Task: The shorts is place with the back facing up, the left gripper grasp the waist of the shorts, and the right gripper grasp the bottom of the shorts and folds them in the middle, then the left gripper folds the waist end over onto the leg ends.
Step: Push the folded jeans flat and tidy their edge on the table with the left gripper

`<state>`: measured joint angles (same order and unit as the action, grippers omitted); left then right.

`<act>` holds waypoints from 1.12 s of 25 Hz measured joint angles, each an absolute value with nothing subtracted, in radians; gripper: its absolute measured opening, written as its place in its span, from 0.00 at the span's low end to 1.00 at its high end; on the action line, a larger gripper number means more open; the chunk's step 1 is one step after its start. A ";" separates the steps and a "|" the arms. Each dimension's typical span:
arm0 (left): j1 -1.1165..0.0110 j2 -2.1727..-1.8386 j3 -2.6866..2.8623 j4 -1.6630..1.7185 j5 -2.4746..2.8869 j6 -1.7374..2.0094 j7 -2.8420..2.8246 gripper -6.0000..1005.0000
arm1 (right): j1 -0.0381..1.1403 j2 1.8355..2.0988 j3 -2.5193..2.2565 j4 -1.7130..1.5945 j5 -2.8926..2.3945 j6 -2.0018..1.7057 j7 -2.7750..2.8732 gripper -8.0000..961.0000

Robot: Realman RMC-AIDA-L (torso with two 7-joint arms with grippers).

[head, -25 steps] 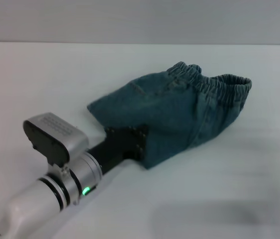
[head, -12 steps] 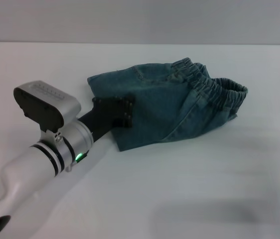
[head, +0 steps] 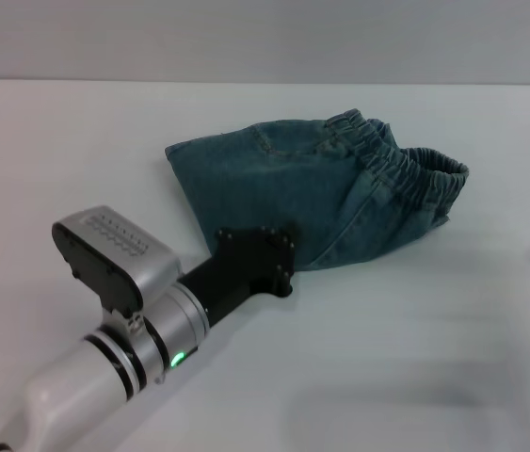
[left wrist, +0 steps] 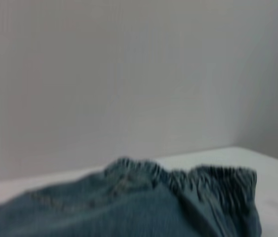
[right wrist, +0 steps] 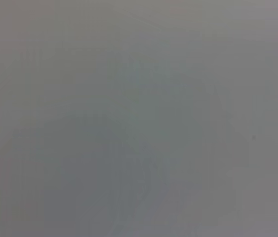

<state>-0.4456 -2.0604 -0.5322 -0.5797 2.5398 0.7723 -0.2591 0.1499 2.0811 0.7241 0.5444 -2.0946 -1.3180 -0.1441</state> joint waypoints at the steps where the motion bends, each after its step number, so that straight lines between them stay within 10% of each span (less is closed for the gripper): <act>1: -0.446 -2.060 -0.532 -0.580 2.540 0.772 -0.259 0.03 | 0.153 2.081 0.724 0.543 -2.095 -1.316 -0.144 0.05; 28: -0.674 -2.069 -0.630 -0.319 2.537 0.621 -0.344 0.04 | 0.138 2.083 0.725 0.547 -2.071 -1.313 -0.144 0.05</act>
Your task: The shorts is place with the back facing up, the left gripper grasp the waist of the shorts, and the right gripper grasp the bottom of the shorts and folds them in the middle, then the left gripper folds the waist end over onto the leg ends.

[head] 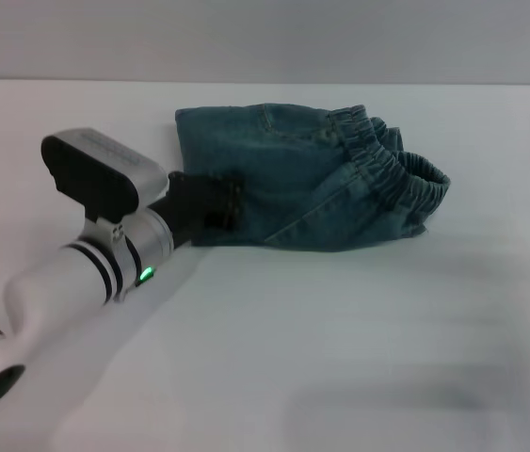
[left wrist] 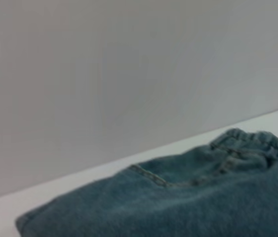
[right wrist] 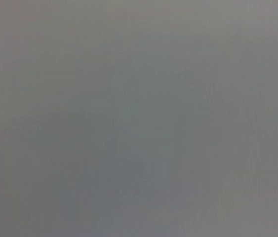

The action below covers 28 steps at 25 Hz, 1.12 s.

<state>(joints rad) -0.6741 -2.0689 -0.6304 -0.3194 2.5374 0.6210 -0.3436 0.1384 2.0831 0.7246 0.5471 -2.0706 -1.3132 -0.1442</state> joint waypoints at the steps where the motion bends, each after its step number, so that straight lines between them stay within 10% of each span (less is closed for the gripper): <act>1: -0.679 -2.068 -0.640 -0.315 2.539 0.620 -0.344 0.05 | 0.138 2.083 0.724 0.547 -2.070 -1.313 -0.144 0.05; 11: -0.693 -2.069 -0.693 -0.284 2.539 0.678 -0.313 0.05 | 0.149 2.083 0.725 0.547 -2.070 -1.316 -0.153 0.08; 23: -0.442 -2.067 -0.998 -0.281 2.537 1.102 -0.102 0.06 | 0.107 2.076 0.735 0.479 -2.069 -1.367 -0.151 0.10; 28: -0.373 -2.070 -1.025 -0.282 2.537 1.155 -0.101 0.15 | 0.064 2.079 0.735 0.420 -2.066 -1.445 -0.073 0.39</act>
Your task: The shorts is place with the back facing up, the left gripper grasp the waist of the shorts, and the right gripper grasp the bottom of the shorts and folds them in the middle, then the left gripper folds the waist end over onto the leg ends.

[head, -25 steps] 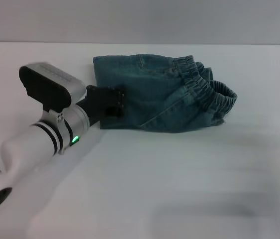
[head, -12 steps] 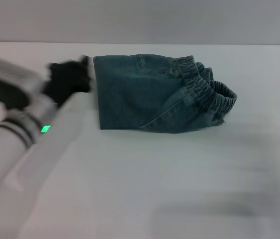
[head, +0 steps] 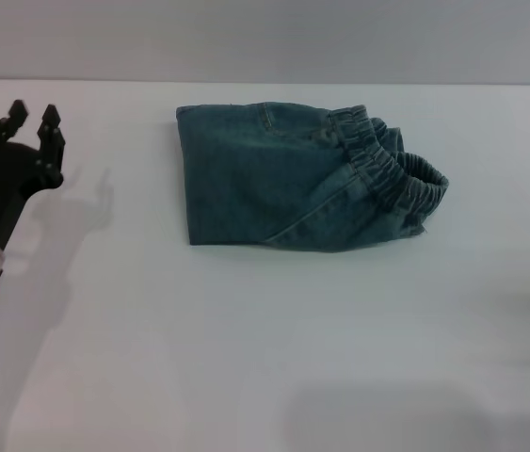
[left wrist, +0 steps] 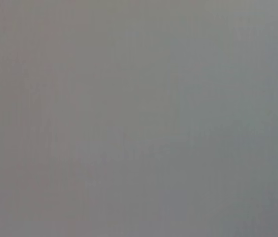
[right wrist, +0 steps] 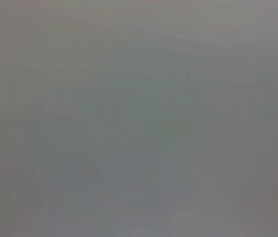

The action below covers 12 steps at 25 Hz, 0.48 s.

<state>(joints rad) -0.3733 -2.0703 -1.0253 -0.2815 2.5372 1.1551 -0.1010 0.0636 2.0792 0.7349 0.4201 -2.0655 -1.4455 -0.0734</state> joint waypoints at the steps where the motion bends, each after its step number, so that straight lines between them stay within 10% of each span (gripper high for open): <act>1: -0.357 -2.070 -1.028 -0.280 2.537 1.164 -0.101 0.17 | 0.052 2.079 0.735 0.418 -2.060 -1.458 -0.071 0.43; 12: -0.333 -2.070 -0.988 -0.284 2.545 1.181 -0.091 0.62 | 0.020 2.083 0.710 0.397 -2.031 -1.493 -0.047 0.62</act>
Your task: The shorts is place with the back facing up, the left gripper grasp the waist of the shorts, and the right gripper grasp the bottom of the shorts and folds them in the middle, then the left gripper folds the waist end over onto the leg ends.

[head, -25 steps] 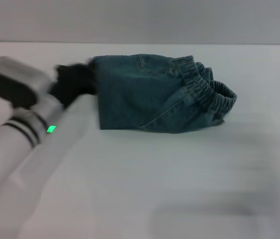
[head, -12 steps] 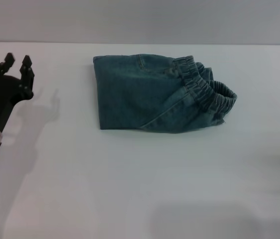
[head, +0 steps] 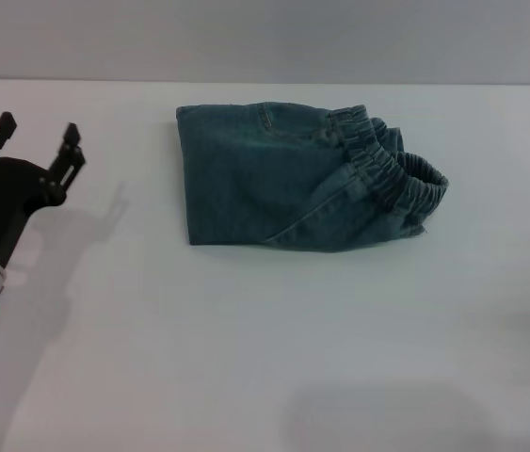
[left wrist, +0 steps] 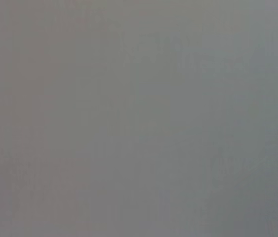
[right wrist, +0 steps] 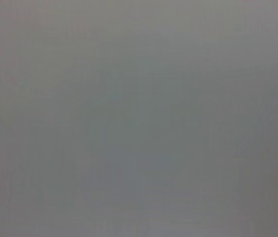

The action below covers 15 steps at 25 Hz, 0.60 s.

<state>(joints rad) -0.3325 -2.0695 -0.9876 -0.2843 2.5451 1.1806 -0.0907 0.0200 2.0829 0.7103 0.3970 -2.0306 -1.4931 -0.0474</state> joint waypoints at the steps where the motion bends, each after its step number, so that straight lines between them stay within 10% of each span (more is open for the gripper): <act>1: -0.332 -2.070 -0.982 -0.284 2.545 1.181 -0.086 0.65 | 0.022 2.083 0.705 0.394 -2.031 -1.492 -0.045 0.63; 15: -0.316 -2.071 -0.941 -0.285 2.542 1.185 -0.075 0.83 | 0.045 2.083 0.670 0.393 -2.032 -1.493 -0.042 0.64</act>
<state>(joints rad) -0.3161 -2.0709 -0.9407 -0.2854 2.5420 1.1850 -0.0751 0.0446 2.0831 0.6700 0.3927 -2.0319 -1.4927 -0.0416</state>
